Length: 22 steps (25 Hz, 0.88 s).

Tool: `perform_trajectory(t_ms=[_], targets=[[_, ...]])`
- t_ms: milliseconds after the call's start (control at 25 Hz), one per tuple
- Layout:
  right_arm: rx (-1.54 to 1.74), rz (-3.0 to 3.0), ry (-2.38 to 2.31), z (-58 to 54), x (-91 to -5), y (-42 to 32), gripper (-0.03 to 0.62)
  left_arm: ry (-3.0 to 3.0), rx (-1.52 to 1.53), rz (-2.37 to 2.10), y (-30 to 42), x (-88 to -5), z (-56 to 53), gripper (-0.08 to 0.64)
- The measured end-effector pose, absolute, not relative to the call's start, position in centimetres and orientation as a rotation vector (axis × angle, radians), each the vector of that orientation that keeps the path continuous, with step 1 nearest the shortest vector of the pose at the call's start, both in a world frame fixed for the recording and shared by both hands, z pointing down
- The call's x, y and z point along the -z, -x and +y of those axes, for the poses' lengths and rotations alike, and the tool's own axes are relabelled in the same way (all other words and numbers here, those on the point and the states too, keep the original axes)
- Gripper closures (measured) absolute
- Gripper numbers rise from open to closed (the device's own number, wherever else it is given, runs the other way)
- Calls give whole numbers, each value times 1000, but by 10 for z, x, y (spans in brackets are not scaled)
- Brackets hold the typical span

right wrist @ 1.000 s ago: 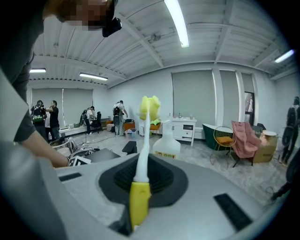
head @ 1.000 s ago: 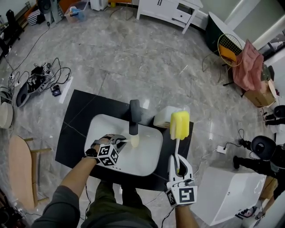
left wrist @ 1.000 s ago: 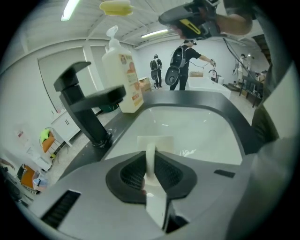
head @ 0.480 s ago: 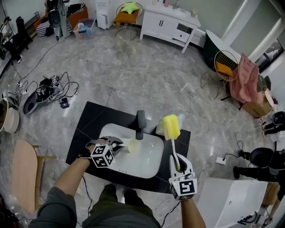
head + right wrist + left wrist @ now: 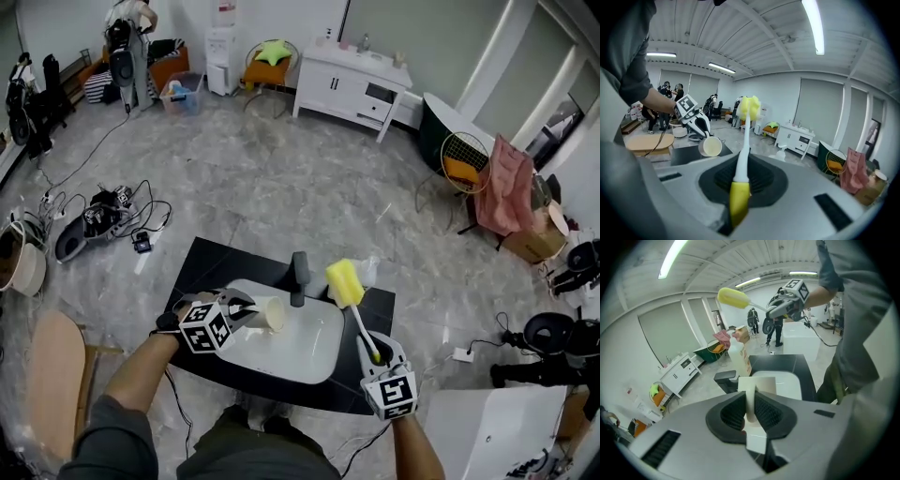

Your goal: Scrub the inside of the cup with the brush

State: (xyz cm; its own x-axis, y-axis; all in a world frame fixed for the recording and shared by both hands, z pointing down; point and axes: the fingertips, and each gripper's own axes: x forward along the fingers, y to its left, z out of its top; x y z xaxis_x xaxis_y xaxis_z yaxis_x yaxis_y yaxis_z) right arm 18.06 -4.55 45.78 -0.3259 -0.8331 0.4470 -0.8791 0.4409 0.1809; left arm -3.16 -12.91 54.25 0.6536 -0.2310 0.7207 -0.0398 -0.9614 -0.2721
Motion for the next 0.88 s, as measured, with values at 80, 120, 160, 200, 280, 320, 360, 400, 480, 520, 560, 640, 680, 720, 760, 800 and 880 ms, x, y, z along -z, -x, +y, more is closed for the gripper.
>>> perform_trajectory(t_ms=[80,120,160,200,280,320,360,400,480,520,560,640,680,720,760,800,880], targets=[[-115,-2225,-1398,-43,-455,-176,569,2628,1188,218,34,-528,-130,515],[-110,-2228,-1378,-42,-454,-174,569,2621,1184,217,36,-521,-130,515],[-104,-2229,-1358,-41,-453,-173,569,2615,1180,218,37,-515,-131,517],[-97,-2230,-1341,-41,-451,-171,569,2611,1174,220,38,-508,-132,517],[-88,-2231,-1314,-41,-450,-169,569,2608,1158,228,39,-495,-135,517],[-86,-2232,-1302,-41,-449,-168,569,2608,1150,231,39,-490,-136,517],[-83,-2232,-1288,-41,-449,-167,569,2607,1144,233,40,-485,-137,517],[-81,-2231,-1271,-41,-450,-166,569,2604,1140,234,40,-481,-137,517],[-79,-2229,-1228,-41,-451,-164,569,2596,1134,234,40,-474,-137,517],[-79,-2226,-1203,-40,-451,-163,569,2592,1131,234,40,-470,-137,517],[-78,-2223,-1178,-39,-451,-162,569,2589,1128,234,40,-465,-138,517],[-73,-2215,-1130,-38,-452,-162,569,2583,1120,235,38,-456,-138,518],[-69,-2209,-1106,-38,-452,-163,569,2581,1115,236,38,-451,-138,518],[-64,-2203,-1080,-37,-453,-162,569,2580,1110,237,37,-447,-138,518],[-59,-2198,-1052,-36,-454,-162,569,2579,1104,239,36,-443,-138,518],[-54,-2194,-1022,-35,-455,-160,569,2577,1098,240,36,-439,-137,518],[-43,-2184,-957,-33,-458,-155,569,2570,1087,239,36,-432,-135,520]])
